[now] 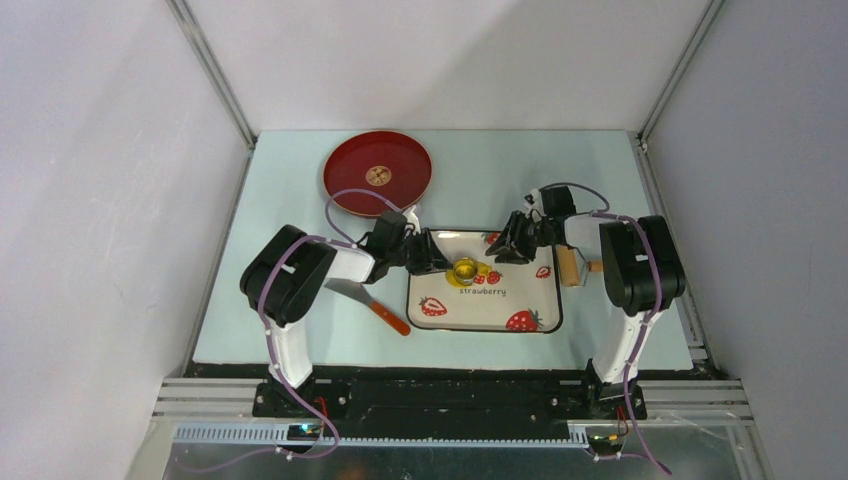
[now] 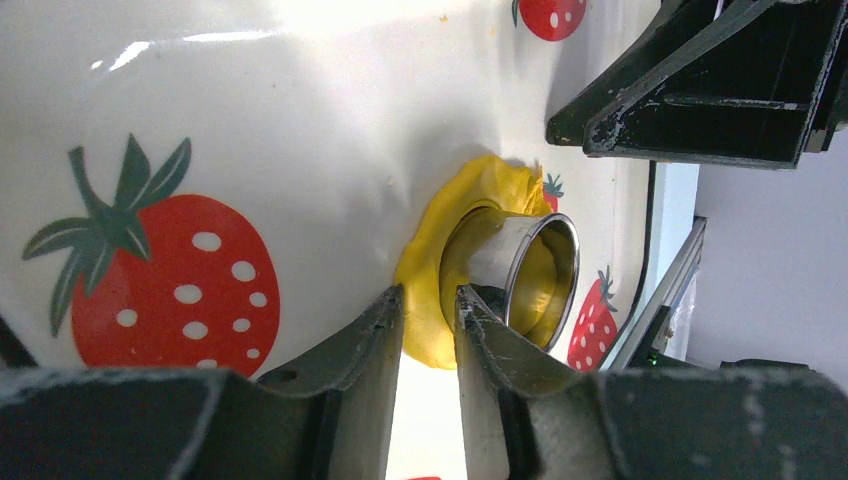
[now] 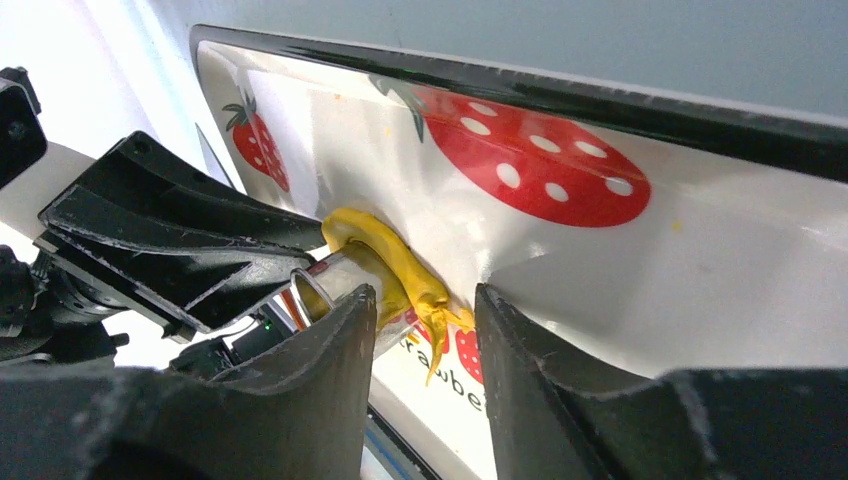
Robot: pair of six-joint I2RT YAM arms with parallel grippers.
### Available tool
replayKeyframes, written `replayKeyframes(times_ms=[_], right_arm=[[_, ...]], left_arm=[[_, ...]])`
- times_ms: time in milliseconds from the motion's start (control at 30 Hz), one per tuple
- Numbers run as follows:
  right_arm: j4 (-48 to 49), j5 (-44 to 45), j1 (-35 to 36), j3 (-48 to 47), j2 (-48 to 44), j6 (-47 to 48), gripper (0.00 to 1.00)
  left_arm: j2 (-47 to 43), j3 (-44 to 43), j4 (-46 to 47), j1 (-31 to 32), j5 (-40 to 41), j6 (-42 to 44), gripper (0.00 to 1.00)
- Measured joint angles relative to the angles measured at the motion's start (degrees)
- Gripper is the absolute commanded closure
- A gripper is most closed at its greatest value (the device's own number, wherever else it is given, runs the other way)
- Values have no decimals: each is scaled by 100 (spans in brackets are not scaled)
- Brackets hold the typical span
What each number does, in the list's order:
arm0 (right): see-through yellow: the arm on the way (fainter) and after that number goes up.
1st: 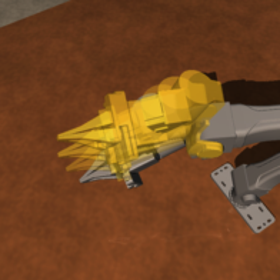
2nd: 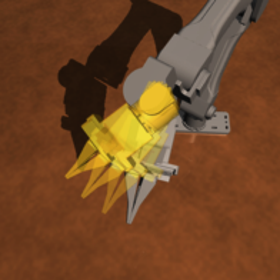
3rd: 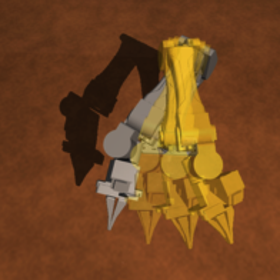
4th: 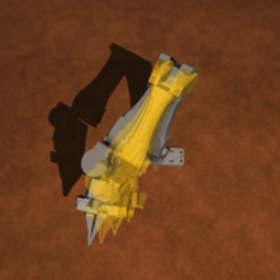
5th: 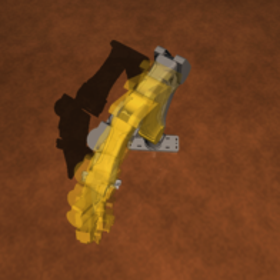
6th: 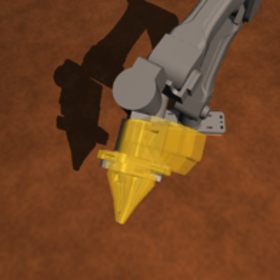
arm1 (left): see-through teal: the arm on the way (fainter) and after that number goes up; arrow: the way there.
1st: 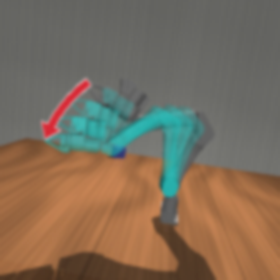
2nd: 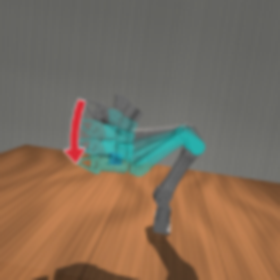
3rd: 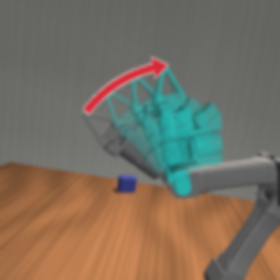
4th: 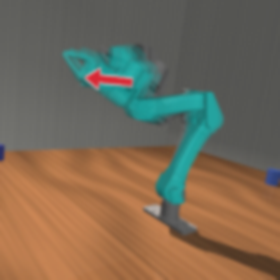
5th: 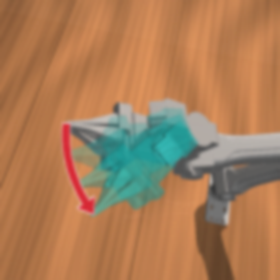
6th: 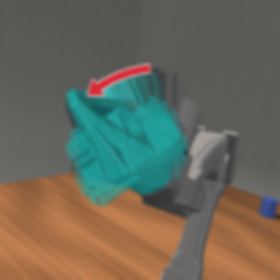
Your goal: Roll out the dumpling wrappers from the dough
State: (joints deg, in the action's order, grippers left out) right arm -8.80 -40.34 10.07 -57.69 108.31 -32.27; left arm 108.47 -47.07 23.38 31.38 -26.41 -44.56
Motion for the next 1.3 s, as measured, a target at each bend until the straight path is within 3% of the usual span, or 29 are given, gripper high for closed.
replayKeyframes(times_ms=[167,333,1000,1300], right_arm=[[-66,0,33,-9,-22,39,55],[-52,-44,39,136,-50,52,65],[560,-815,76,546,144,-319,68],[562,-782,138,330,374,-404,87]], left_arm=[[9,-7,2,0,-9,2,65],[20,-9,7,0,-22,2,65],[31,-22,9,0,-31,4,65],[31,-20,9,0,-31,4,65]])
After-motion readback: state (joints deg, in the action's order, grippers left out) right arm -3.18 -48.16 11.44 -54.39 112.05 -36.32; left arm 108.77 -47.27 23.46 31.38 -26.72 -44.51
